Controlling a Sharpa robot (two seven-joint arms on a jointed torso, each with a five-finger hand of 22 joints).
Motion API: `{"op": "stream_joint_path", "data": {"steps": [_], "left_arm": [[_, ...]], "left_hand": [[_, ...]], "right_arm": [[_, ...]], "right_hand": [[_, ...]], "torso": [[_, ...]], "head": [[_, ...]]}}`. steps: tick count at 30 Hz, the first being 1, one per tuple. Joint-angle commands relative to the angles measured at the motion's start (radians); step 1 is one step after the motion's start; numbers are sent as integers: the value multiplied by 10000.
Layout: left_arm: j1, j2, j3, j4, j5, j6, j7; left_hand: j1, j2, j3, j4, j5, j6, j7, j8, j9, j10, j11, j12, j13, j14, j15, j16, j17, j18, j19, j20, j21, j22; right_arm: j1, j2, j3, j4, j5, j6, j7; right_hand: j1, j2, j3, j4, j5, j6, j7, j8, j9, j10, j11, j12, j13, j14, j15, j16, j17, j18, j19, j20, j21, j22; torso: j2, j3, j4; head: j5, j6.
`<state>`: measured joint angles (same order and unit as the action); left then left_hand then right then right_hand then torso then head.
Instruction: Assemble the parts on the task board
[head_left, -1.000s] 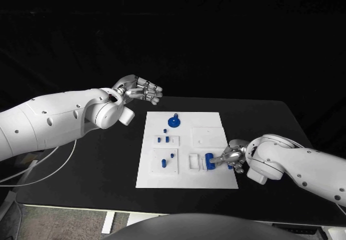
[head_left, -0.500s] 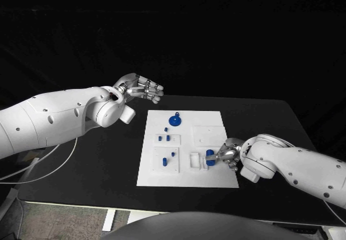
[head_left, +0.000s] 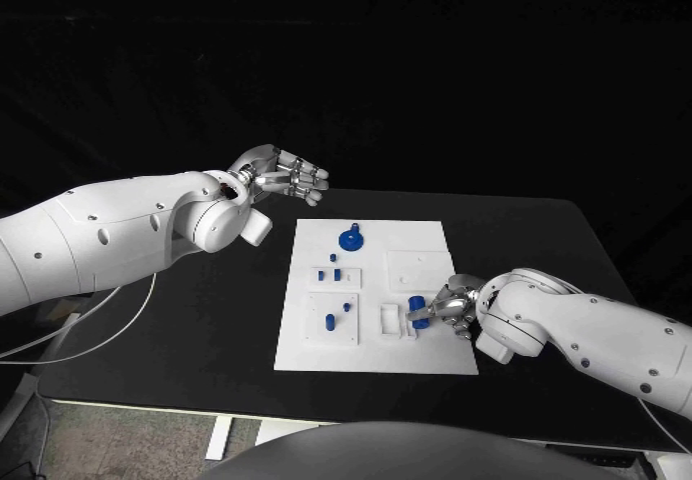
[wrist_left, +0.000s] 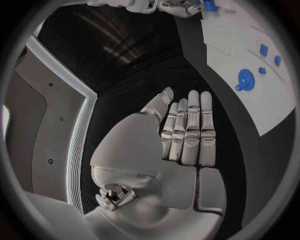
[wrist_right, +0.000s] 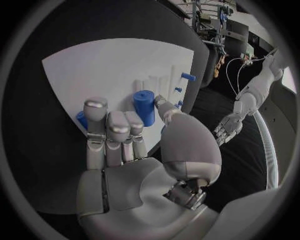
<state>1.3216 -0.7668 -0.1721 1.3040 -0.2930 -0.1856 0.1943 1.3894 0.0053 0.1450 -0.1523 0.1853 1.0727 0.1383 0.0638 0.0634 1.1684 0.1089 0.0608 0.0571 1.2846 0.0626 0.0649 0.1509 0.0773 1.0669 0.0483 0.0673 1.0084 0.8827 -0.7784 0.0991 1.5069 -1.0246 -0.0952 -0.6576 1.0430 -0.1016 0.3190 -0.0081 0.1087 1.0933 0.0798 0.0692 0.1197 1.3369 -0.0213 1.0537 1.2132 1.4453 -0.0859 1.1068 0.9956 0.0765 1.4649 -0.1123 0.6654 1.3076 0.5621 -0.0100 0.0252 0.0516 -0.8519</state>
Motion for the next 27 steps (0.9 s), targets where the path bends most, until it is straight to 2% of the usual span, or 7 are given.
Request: {"op": "stream_joint_path", "data": {"steps": [1, 5, 9, 18, 27], "left_arm": [[5, 7, 7, 23, 64, 143, 35], [5, 18, 7, 12, 64, 155, 29], [5, 22, 7, 5, 64, 161, 26], [5, 8, 7, 8, 64, 160, 21], [5, -6, 7, 12, 64, 157, 18]], "left_hand": [[0, -61, -5, 45, -20, -54, -19, 2, -3, -41, -1, -20, 1, 58, 37, -26, 9, 169, 65, -22, 1, -8], [0, -61, -5, 45, -20, -54, -19, 2, -3, -41, -1, -20, 1, 58, 37, -26, 9, 169, 65, -22, 1, -8], [0, -61, -5, 45, -20, -54, -19, 2, -3, -41, -1, -20, 1, 58, 37, -26, 9, 169, 65, -22, 1, -8], [21, -80, 8, 79, -2, -77, -13, 5, -2, -48, 0, -19, 1, 52, 37, -27, 14, 168, 77, -23, 5, -79], [21, -80, 8, 79, -2, -77, -13, 5, -2, -48, 0, -19, 1, 52, 37, -27, 14, 168, 77, -23, 5, -79]], "right_arm": [[-132, 38, -122, -136, 20, -2, -200], [-132, 31, -129, -150, 20, -153, -157], [-132, -14, -132, -74, 25, -366, -70], [-131, -295, -122, 469, 142, -811, 130], [-119, -657, 40, 1093, 284, -938, 121]], "right_hand": [[64, 396, 169, -414, 176, 187, -35, -62, -96, 35, -37, 25, -29, 13, -31, 14, -20, 20, 498, 19, -2, 676], [-62, 525, 387, -765, 272, 275, -78, -56, -116, 41, -57, 17, -40, 17, -50, 6, -29, -3, 498, 0, 0, 678], [-209, 607, 485, -1024, 588, 430, -128, -54, -120, 73, -93, 31, -40, 19, -71, -2, -41, -21, 503, -20, 5, 676], [-328, 644, 479, -1083, 698, 671, -208, -51, -117, 115, -140, 14, -67, 21, -100, -31, -79, -50, 509, -47, 32, 678], [-388, 614, 398, -1061, 704, 774, -240, -55, -145, 150, -161, 14, -77, 24, -117, -37, -93, -63, 511, -67, 42, 677]], "torso": [[-1, -9, -2], [1, -11, -4], [-3, -5, 1], [-7, -2, -8], [-4, -9, -19]], "head": [[9, -4], [25, 0], [42, 10], [86, 21], [107, 9]]}}
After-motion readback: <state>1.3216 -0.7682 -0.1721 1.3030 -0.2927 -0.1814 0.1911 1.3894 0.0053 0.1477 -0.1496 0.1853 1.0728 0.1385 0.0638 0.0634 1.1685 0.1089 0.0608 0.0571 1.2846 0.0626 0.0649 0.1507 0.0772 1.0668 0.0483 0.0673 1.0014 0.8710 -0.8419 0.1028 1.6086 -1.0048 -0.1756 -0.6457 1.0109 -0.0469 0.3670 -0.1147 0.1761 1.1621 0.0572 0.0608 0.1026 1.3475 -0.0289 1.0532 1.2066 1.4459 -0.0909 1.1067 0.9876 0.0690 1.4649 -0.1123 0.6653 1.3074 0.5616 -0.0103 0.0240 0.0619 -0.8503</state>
